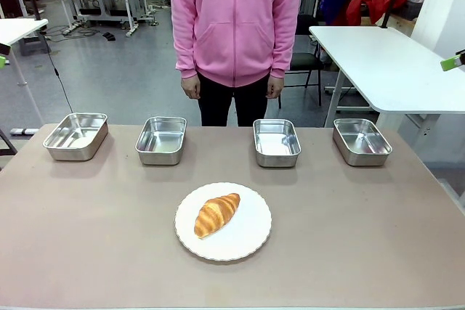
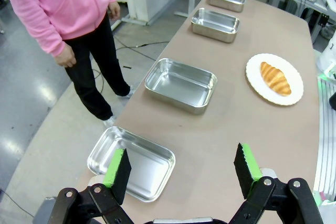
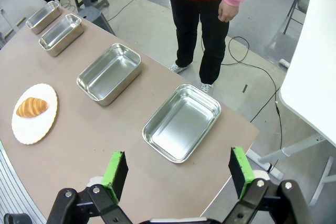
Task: Place the bread in the container.
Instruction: Place the Butter Roll into the Airtight Container indicated by the human.
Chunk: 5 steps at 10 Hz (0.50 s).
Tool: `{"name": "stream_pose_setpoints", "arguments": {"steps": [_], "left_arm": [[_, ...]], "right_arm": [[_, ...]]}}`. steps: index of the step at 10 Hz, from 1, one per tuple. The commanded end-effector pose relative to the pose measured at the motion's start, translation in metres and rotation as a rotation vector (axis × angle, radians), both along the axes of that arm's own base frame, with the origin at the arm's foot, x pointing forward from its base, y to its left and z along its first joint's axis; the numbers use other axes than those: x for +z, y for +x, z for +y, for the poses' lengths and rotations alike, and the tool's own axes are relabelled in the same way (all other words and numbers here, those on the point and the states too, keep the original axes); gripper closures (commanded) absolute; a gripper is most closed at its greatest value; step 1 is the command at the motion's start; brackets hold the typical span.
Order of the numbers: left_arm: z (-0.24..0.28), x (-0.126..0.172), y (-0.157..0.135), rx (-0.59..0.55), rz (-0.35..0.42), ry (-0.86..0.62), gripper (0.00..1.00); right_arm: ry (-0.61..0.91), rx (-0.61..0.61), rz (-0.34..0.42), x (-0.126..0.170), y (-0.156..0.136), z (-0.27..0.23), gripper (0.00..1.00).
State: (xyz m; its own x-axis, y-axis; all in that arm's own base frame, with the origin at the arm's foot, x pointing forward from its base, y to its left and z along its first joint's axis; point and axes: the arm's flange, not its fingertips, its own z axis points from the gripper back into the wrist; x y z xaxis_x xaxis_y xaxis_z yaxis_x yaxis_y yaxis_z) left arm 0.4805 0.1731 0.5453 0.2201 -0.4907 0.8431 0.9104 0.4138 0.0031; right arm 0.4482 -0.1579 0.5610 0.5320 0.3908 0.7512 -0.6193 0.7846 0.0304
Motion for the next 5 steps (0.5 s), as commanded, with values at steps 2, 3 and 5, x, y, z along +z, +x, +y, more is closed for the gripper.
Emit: {"name": "stream_pose_setpoints", "arguments": {"steps": [2,3,5], "left_arm": [[0.0001,0.0025,0.0003,-0.003,-0.001,0.006,0.0],[0.0001,0.0025,0.0003,-0.003,-0.001,0.006,0.0],[0.0001,0.0025,0.0003,-0.003,-0.001,0.006,0.0]], "right_arm": [[0.009,0.004,-0.006,0.0002,0.0006,0.0004,0.0],[0.009,0.004,-0.006,0.0002,0.0006,0.0004,0.0],[0.009,0.004,-0.006,0.0002,0.0006,0.0004,0.0]]}}
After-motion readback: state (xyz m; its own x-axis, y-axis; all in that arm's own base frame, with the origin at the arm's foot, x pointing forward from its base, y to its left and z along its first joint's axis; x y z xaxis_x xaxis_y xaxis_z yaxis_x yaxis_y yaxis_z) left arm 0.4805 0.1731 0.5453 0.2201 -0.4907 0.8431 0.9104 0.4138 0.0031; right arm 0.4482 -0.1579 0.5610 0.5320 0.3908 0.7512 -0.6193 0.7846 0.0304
